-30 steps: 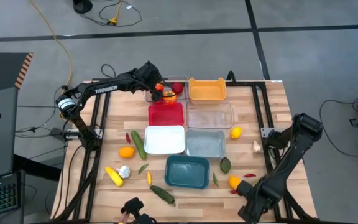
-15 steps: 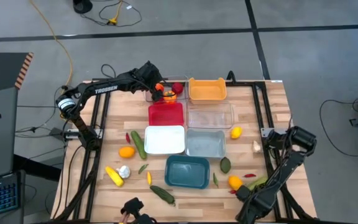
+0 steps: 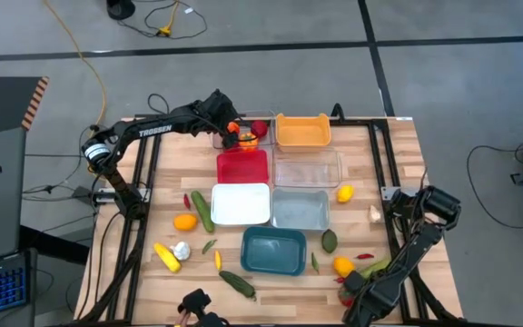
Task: Sort produce into baskets
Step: Put the red tomato into the top transparent bin
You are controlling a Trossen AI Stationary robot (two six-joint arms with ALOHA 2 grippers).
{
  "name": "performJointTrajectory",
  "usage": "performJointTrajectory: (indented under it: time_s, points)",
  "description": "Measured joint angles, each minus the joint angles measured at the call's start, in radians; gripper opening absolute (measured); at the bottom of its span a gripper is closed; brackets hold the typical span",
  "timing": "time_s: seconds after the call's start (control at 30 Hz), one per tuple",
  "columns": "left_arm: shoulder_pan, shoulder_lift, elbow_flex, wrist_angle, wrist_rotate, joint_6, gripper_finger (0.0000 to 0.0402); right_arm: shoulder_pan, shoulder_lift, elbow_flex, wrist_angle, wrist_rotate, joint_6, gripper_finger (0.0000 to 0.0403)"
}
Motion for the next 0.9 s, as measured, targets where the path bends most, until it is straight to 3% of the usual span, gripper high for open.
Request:
performJointTrajectory:
  time_s: [0.27,0.9]
  points:
    - [0.0,0.0,0.0,0.0,0.0,0.0,0.0379,-0.015,0.0,0.004,0.12,0.039,0.002,0.0398]
    - [0.0,0.0,0.0,-0.001,0.001,0.01,0.0379,-0.034,-0.057,0.084,0.001,0.043,0.061,0.0398]
